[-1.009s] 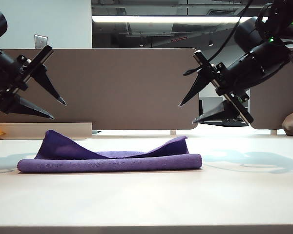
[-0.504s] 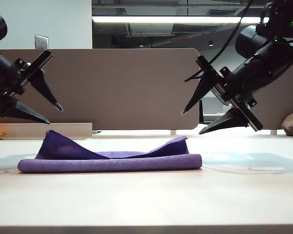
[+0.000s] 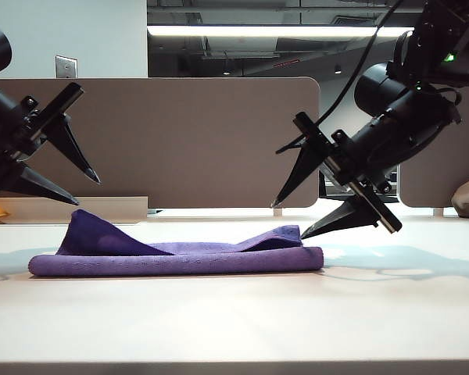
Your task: Fold the bottom of the cloth upward, then fold it vertically to form a square shape.
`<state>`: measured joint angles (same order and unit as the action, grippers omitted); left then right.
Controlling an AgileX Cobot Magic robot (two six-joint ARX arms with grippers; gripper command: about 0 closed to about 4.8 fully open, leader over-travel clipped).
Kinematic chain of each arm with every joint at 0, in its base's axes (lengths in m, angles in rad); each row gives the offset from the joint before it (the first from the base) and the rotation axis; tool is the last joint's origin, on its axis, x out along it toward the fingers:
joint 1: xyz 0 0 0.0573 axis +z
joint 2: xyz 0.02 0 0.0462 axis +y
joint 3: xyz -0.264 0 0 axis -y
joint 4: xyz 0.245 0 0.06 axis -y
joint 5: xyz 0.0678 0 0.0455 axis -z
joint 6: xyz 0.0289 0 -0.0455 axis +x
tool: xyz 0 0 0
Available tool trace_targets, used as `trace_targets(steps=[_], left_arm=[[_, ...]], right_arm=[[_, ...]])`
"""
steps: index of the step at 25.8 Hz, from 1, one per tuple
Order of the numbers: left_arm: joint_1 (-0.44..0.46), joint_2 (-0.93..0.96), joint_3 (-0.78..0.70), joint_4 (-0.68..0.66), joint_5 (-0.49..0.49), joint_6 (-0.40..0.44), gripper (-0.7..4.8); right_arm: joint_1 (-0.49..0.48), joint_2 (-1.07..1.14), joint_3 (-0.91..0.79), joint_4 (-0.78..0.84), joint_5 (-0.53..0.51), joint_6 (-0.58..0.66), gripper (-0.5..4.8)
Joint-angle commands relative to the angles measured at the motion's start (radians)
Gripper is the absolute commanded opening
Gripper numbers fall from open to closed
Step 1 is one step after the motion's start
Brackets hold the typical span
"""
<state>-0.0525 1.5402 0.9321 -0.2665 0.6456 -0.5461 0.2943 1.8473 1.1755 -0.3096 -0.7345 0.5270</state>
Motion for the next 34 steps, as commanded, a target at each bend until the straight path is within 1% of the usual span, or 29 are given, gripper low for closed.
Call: trace_targets(steps=[1,7,9,12,17,22,24,26,27,31,34], left_arm=[[0.002,-0.003,0.002,-0.005,0.004,0.016,1.83],[0.002,-0.002,0.001,-0.005,0.002,0.024,1.82],[0.003,-0.002,0.001,-0.004,0.002,0.041,1.82],[0.003,-0.002,0.002,0.003,-0.020,0.046,1.81],[0.003,-0.002,0.002,0.029,-0.061,0.045,1.78],[0.003,-0.002,0.002,0.076,-0.104,0.049,1.77],[0.003,-0.002,0.002,0.087,-0.103,0.049,1.76],[0.002,-0.002,0.002,0.081,-0.075,0.049,1.75],[0.001,-0.002,0.002,0.068,-0.061,0.048,1.75],[0.001,-0.002,0.001,0.017,-0.059,0.050,1.75],[0.001,-0.002,0.001,-0.010,-0.059,0.075,1.74]], right_arm=[[0.002,-0.005,0.003,0.050,-0.009,0.008,2.75],[-0.001,-0.005,0.003,0.057,-0.026,0.022,2.75],[-0.001,-0.005,0.003,0.070,-0.026,0.023,2.75],[0.005,-0.005,0.003,0.141,-0.026,0.035,2.75],[0.009,0.025,0.009,0.282,-0.027,0.157,2.74],[0.009,0.066,0.040,0.303,-0.026,0.153,2.74],[0.008,0.068,0.047,0.324,-0.025,0.153,2.74],[0.007,0.059,0.073,0.289,-0.034,0.155,2.75],[0.007,0.041,0.086,0.224,-0.035,0.152,2.75],[0.012,0.012,0.086,0.141,-0.026,0.111,2.75],[0.011,-0.003,0.086,0.111,-0.006,0.097,2.75]])
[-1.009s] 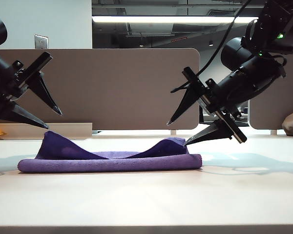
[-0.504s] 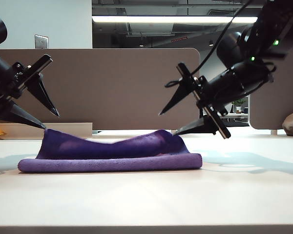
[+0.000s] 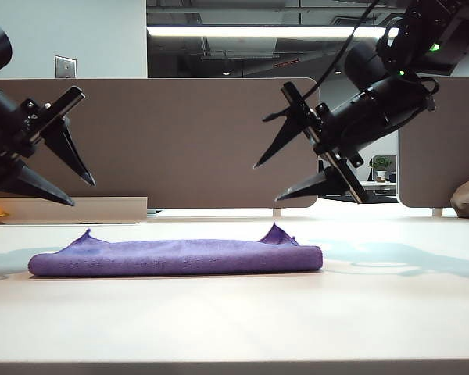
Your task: Fold the bottom of the cloth upward, then fold it vertically to form a square shape.
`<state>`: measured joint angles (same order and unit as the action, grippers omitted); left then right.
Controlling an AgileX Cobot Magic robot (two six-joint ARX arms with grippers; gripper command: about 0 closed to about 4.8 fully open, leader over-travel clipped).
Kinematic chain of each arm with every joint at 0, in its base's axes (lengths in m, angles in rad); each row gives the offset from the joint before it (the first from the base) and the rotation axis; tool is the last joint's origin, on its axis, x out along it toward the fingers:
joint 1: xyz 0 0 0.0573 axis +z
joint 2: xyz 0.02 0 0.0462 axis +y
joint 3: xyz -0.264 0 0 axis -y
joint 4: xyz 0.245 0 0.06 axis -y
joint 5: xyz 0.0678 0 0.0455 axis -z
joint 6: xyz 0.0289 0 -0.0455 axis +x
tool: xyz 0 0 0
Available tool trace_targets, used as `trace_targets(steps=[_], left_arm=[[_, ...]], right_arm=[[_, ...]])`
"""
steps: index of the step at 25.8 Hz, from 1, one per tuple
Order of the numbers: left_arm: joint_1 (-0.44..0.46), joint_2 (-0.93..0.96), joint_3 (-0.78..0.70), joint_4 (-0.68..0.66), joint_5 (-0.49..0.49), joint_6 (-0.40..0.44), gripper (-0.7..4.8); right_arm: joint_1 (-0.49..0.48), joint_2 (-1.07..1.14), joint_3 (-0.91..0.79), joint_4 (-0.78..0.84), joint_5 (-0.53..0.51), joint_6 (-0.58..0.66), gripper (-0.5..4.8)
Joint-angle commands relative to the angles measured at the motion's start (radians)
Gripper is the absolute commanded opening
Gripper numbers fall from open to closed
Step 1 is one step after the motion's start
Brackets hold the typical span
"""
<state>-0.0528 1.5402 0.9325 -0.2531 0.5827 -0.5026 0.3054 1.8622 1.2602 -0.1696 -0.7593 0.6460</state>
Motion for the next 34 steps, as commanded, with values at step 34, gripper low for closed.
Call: trace_targets(steps=[34], left_arm=[[0.000,-0.002,0.000,-0.290,0.087,0.156,0.48]], right_arm=[[0.003,-0.010,0.001,-0.475,0.153,-0.341,2.75]])
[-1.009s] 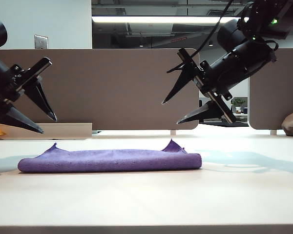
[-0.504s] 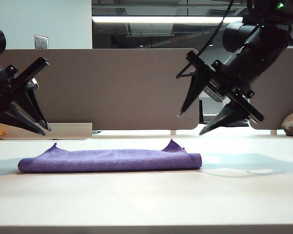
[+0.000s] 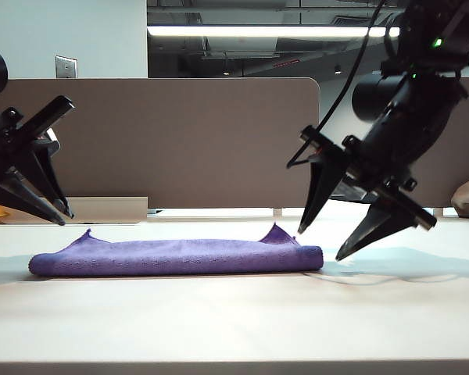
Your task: Fold the bottom of the cloth upward, then fold it vertically to form a square shape.
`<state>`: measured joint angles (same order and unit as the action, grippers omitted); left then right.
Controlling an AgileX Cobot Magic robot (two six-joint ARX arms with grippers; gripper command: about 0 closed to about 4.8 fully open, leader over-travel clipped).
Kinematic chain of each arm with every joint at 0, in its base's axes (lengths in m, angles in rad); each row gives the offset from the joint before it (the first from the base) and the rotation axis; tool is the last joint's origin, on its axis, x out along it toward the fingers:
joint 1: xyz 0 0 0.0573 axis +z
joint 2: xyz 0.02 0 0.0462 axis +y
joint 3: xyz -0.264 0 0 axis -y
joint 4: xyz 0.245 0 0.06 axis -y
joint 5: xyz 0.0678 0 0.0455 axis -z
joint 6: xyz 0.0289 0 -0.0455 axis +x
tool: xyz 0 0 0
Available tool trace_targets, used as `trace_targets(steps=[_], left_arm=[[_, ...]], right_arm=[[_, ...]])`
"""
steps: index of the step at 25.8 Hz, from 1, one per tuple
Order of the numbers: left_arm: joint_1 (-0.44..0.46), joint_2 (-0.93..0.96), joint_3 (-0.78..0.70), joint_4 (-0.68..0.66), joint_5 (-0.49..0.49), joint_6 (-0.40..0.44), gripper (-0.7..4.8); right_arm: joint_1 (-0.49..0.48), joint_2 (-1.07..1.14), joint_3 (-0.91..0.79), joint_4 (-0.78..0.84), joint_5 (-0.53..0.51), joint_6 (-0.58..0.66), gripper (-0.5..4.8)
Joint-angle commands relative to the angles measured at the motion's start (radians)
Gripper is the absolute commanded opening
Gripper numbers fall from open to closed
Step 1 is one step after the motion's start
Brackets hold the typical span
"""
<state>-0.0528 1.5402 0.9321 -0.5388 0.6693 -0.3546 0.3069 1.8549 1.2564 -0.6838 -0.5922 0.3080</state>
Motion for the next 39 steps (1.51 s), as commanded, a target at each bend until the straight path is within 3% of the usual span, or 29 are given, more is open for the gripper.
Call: trace_targets(steps=[1,6,9,11,14,18,22,27,29,30,39], left_arm=[[0.000,-0.002,0.001,-0.003,0.000,0.008,0.48],[0.000,-0.002,0.001,0.005,-0.013,0.011,0.48],[0.001,-0.001,0.001,0.004,-0.045,0.011,0.48],[0.001,0.000,0.001,0.005,-0.049,0.016,0.48],[0.001,0.000,0.001,0.000,-0.064,0.031,0.48],[0.001,-0.001,0.001,-0.018,-0.063,0.034,0.48],[0.000,-0.001,0.001,-0.039,-0.051,0.045,0.48],[0.000,-0.001,0.001,-0.044,-0.010,0.048,0.48],[0.000,-0.001,0.001,-0.044,-0.010,0.048,0.48],[0.000,-0.001,0.001,-0.045,-0.010,0.048,0.48],[0.000,-0.003,0.001,-0.066,-0.006,0.052,0.48]], right_arm=[[0.002,-0.002,0.005,0.048,-0.013,-0.002,2.74],[0.006,0.007,0.005,0.053,-0.014,-0.002,2.57],[0.022,0.016,0.005,0.064,-0.033,-0.002,1.92],[0.034,0.023,0.005,0.071,-0.042,-0.002,1.81],[0.050,0.027,0.005,0.061,-0.037,-0.003,0.84],[0.051,0.027,0.005,-0.010,-0.030,-0.038,0.40],[0.052,0.019,0.004,-0.180,0.049,-0.186,0.39],[0.051,-0.059,-0.026,-0.143,0.052,-0.194,0.46],[0.050,-0.064,-0.023,-0.121,0.049,-0.156,1.86],[0.050,-0.064,-0.024,-0.119,0.048,-0.151,2.27],[0.059,-0.046,-0.024,0.005,-0.016,-0.065,2.25]])
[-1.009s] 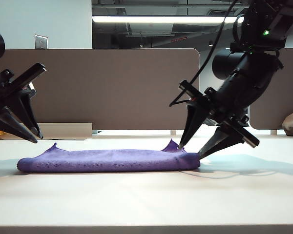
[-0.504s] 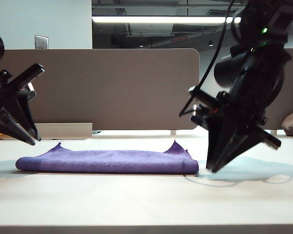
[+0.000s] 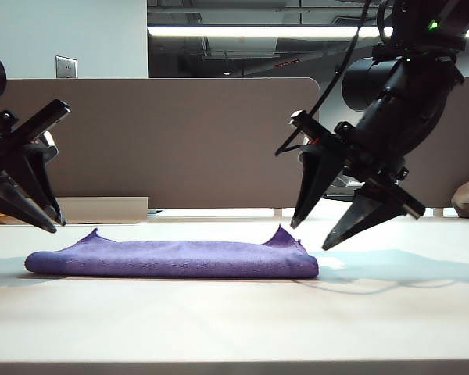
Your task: Fold the bottom of the cloth upward, then fold it vertically to form a square shape.
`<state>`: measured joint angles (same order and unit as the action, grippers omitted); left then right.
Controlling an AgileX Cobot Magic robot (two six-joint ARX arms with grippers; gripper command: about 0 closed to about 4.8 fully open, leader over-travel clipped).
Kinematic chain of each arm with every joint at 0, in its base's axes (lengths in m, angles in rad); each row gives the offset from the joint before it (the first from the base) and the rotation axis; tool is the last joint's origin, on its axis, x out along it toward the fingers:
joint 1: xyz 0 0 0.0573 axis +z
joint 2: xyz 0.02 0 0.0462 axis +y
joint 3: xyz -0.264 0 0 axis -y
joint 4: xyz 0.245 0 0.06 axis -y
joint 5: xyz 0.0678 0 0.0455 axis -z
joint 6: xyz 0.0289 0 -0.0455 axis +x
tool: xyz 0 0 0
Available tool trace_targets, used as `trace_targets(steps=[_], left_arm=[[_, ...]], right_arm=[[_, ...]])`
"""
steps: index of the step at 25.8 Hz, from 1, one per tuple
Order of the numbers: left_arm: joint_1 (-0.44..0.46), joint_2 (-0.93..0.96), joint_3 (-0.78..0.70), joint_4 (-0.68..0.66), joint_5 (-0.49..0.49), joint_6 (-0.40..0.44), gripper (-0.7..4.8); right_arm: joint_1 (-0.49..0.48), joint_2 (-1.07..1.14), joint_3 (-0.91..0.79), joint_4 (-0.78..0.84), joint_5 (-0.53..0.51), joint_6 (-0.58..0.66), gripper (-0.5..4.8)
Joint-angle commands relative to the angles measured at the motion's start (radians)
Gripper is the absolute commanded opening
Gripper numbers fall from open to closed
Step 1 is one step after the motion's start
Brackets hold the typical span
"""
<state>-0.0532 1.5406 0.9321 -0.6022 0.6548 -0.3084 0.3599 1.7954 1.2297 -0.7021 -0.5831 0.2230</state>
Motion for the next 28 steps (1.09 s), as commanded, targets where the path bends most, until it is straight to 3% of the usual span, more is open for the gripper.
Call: trace_targets(steps=[1,5,9,14,19,20,28], left_arm=[[0.000,-0.003,0.001,-0.003,0.009,0.006,0.48],[0.000,-0.003,0.001,-0.002,0.008,0.007,0.48],[0.000,-0.003,0.001,-0.003,0.008,0.013,0.48],[0.000,-0.003,0.001,-0.003,0.008,0.013,0.48],[0.000,-0.003,0.001,-0.015,0.008,0.014,0.48],[0.000,-0.003,0.001,-0.018,0.008,0.021,0.48],[0.000,-0.024,0.001,-0.015,-0.008,0.021,0.48]], right_arm=[[0.006,0.026,0.003,0.024,-0.025,0.022,2.25],[0.012,0.047,0.003,0.031,-0.029,0.022,2.21],[0.012,0.047,0.003,0.047,-0.029,0.022,1.36],[0.012,0.066,0.003,0.070,-0.053,0.036,1.34],[0.025,0.088,0.003,0.077,-0.074,0.035,0.38],[0.033,0.088,0.005,0.080,-0.069,0.035,-0.01],[0.057,0.085,0.066,-0.021,0.025,0.015,-0.07]])
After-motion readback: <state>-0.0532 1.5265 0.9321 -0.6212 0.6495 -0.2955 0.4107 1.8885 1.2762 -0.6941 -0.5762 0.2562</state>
